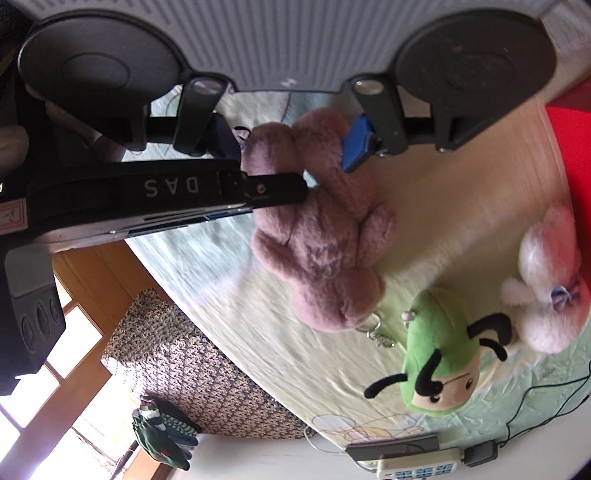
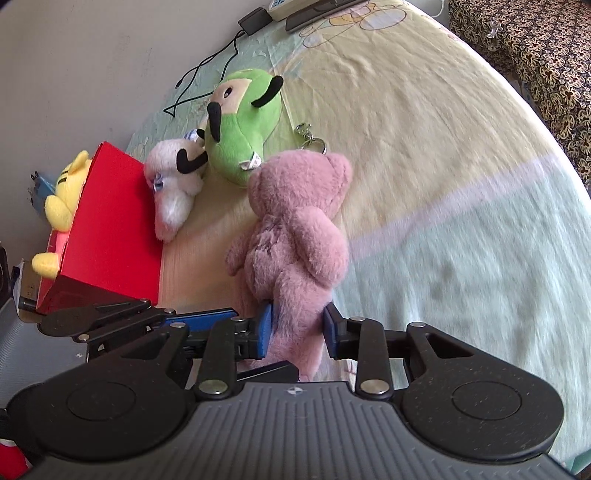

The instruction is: Organize objects

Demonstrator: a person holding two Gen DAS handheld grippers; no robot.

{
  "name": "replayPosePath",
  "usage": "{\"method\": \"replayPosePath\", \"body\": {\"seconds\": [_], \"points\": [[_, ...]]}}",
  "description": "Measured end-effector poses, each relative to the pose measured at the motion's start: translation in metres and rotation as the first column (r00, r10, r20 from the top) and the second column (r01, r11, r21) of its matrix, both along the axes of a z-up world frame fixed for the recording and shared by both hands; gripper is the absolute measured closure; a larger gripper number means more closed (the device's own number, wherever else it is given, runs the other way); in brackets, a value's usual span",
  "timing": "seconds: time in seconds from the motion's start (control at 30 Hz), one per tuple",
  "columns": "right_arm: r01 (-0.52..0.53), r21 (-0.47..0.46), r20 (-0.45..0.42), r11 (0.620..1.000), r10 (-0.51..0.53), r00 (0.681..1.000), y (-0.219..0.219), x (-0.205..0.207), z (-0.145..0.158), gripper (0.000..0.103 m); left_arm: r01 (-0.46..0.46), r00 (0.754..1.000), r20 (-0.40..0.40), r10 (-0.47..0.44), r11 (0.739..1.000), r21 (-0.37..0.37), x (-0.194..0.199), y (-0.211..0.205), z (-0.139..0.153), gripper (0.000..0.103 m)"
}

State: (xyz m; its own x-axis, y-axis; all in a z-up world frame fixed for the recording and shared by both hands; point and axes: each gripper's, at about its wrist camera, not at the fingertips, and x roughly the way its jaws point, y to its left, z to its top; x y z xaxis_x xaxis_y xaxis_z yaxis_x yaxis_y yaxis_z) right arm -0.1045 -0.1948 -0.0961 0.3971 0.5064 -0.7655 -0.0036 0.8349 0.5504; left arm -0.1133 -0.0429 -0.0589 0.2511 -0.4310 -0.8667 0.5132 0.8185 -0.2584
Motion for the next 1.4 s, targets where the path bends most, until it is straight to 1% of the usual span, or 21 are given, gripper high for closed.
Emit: {"method": "replayPosePath", "body": {"seconds": [0.03,0.13,0.2,0.27,0.37,0.43,0.47,0.5,0.6,0.73,0.77,0.83,0.9,0.97,1.03,1.07,1.13,1.2,1.23,1.33,1.4], "points": [[0.009,0.007,0.003,1.000,-0.009,1.000,-0.001,-0.001,0.001,0.065,0.002,1.000,-0.001,-0.002,1.000,-0.002,-0.002,0.001,0.000,0.039],[0.053,0.025,0.018,0.998,-0.053,0.998,-0.009,-0.006,0.004,0.061,-0.009,1.000,0.005,0.009,1.000,-0.006,-0.001,0.004,0.000,0.038],[0.089,0.033,0.031,0.995,-0.090,0.995,-0.014,-0.006,0.004,0.057,-0.025,1.000,0.005,0.025,1.000,-0.015,0.000,0.006,0.001,0.033],[0.124,0.043,0.034,0.991,-0.126,0.991,-0.019,-0.004,0.002,0.051,-0.042,0.999,0.029,0.042,0.999,-0.006,0.000,0.006,0.004,0.024],[0.149,0.069,0.018,0.986,-0.150,0.988,-0.024,0.004,-0.004,0.050,-0.057,0.996,0.063,0.057,0.998,0.001,0.004,0.005,0.008,0.020],[0.160,0.103,0.011,0.982,-0.162,0.987,-0.027,0.007,-0.007,0.048,-0.065,0.995,0.073,0.066,0.998,-0.010,0.009,0.004,0.011,0.014],[0.165,0.107,0.016,0.981,-0.167,0.986,-0.028,0.009,-0.008,0.047,-0.069,0.995,0.073,0.070,0.998,-0.010,0.011,0.002,0.011,0.013],[0.169,0.105,0.021,0.980,-0.172,0.985,-0.028,0.010,-0.008,0.045,-0.068,0.995,0.074,0.068,0.998,-0.008,0.013,0.000,0.010,0.013],[0.180,0.114,0.020,0.977,-0.184,0.983,-0.029,0.018,-0.008,0.045,-0.055,0.994,0.091,0.054,0.998,0.005,0.015,-0.009,0.011,0.013],[0.139,0.129,0.001,0.982,-0.140,0.990,-0.024,0.028,-0.011,0.047,-0.035,0.994,0.101,0.035,0.999,-0.002,0.018,-0.016,0.011,0.012],[0.127,0.138,-0.003,0.982,-0.127,0.992,-0.022,0.029,-0.011,0.048,-0.035,0.995,0.099,0.034,0.999,0.001,0.019,-0.017,0.010,0.012],[0.096,0.164,-0.004,0.982,-0.097,0.995,-0.017,0.030,-0.009,0.058,-0.035,0.996,0.085,0.034,0.999,0.008,0.023,-0.020,0.004,0.012],[0.066,0.155,0.015,0.986,-0.069,0.997,-0.013,0.029,-0.005,0.061,-0.039,0.997,0.073,0.038,0.999,0.022,0.027,-0.020,-0.002,0.011],[0.038,0.174,0.020,0.984,-0.042,0.999,-0.010,0.030,-0.003,0.065,-0.040,0.998,0.055,0.040,0.999,0.000,0.030,-0.016,-0.003,0.011],[0.016,0.173,0.021,0.985,-0.020,1.000,-0.006,0.032,-0.003,0.066,-0.050,0.998,0.040,0.050,0.999,-0.019,0.032,-0.011,-0.003,0.011],[0.013,0.165,0.024,0.986,-0.017,1.000,-0.005,0.033,-0.003,0.066,-0.051,0.998,0.030,0.052,0.998,-0.034,0.032,-0.008,-0.003,0.015],[0.011,0.163,0.027,0.987,-0.015,1.000,-0.003,0.035,-0.002,0.067,-0.057,0.998,0.007,0.058,0.997,-0.052,0.035,-0.004,-0.006,0.016],[-0.001,0.147,0.038,0.989,-0.004,0.999,-0.001,0.035,0.001,0.067,-0.062,0.998,0.005,0.062,0.996,-0.062,0.035,-0.004,-0.006,0.018],[-0.010,0.139,0.046,0.990,0.004,0.999,0.000,0.034,0.002,0.068,-0.065,0.998,0.007,0.066,0.996,-0.063,0.036,-0.003,-0.005,0.022],[-0.029,0.131,0.075,0.991,0.020,0.997,0.002,0.030,0.009,0.069,-0.065,0.998,0.016,0.066,0.996,-0.061,0.034,-0.001,-0.003,0.027],[-0.041,0.125,0.095,0.991,0.029,0.995,0.004,0.026,0.015,0.069,-0.064,0.997,0.036,0.066,0.996,-0.054,0.031,0.000,0.001,0.029]]}}
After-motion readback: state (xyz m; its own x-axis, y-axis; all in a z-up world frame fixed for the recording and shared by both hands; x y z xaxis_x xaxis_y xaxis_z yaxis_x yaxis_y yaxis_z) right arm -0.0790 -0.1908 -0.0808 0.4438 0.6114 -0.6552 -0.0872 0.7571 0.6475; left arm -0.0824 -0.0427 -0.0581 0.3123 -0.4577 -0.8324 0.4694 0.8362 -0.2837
